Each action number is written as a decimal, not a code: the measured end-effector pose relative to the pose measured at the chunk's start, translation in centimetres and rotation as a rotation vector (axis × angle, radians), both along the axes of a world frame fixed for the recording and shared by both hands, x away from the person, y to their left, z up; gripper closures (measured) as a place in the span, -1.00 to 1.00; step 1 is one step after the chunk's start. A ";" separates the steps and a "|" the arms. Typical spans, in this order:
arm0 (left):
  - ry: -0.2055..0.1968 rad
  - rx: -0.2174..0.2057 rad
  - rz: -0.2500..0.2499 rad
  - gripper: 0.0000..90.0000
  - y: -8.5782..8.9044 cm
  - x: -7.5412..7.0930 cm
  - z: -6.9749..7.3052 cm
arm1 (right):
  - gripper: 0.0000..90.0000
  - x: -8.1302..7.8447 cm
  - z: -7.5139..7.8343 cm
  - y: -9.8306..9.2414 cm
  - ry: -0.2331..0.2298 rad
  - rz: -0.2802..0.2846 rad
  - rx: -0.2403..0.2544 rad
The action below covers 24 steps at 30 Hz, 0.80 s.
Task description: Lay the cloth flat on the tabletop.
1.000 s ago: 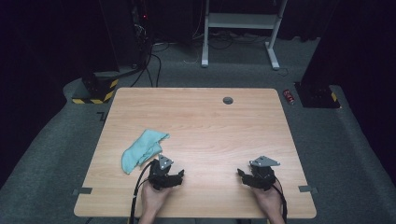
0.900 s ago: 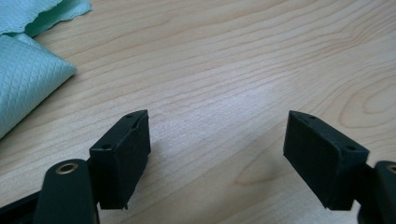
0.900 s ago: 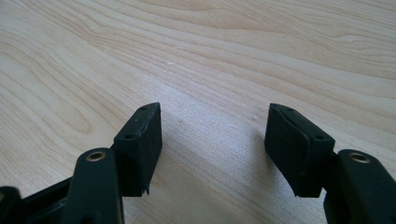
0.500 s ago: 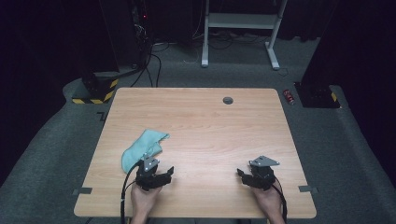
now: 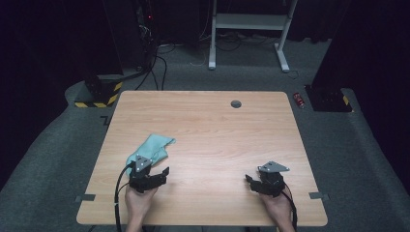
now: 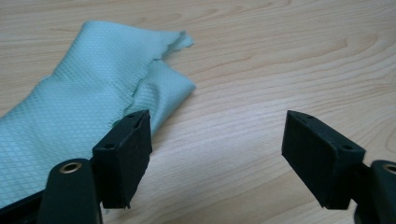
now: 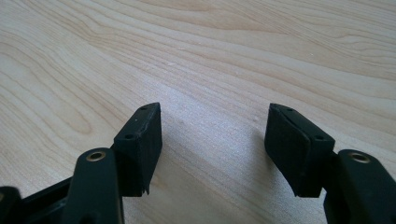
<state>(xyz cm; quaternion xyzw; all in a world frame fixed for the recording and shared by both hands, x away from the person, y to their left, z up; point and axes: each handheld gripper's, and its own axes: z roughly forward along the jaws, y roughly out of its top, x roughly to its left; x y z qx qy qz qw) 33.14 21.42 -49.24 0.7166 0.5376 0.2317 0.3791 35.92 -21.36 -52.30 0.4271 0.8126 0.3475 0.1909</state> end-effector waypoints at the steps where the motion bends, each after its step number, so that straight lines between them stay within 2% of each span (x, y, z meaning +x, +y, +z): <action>1: -0.002 0.001 0.003 -0.45 0.2 0.1 0.1 | -0.18 0.0 0.0 0.0 0.000 0.000 0.000; 9: 0.003 0.004 0.039 -0.46 1.5 0.8 0.2 | -0.18 0.0 0.0 0.0 0.000 0.000 0.000; 14: 0.016 0.032 0.068 -0.46 2.3 1.5 -0.1 | -0.18 0.0 0.0 0.0 0.000 0.000 0.000; 17: 0.029 0.045 0.084 -0.46 2.8 1.9 -0.4 | -0.18 0.0 0.0 0.0 0.000 0.000 0.000; 22: 0.050 0.044 0.096 -0.46 3.1 2.4 -0.9 | -0.18 0.0 0.0 0.0 0.000 0.000 0.000; 24: 0.070 0.046 0.103 -0.46 3.1 2.8 -1.3 | -0.19 0.0 0.0 0.0 0.000 0.000 0.000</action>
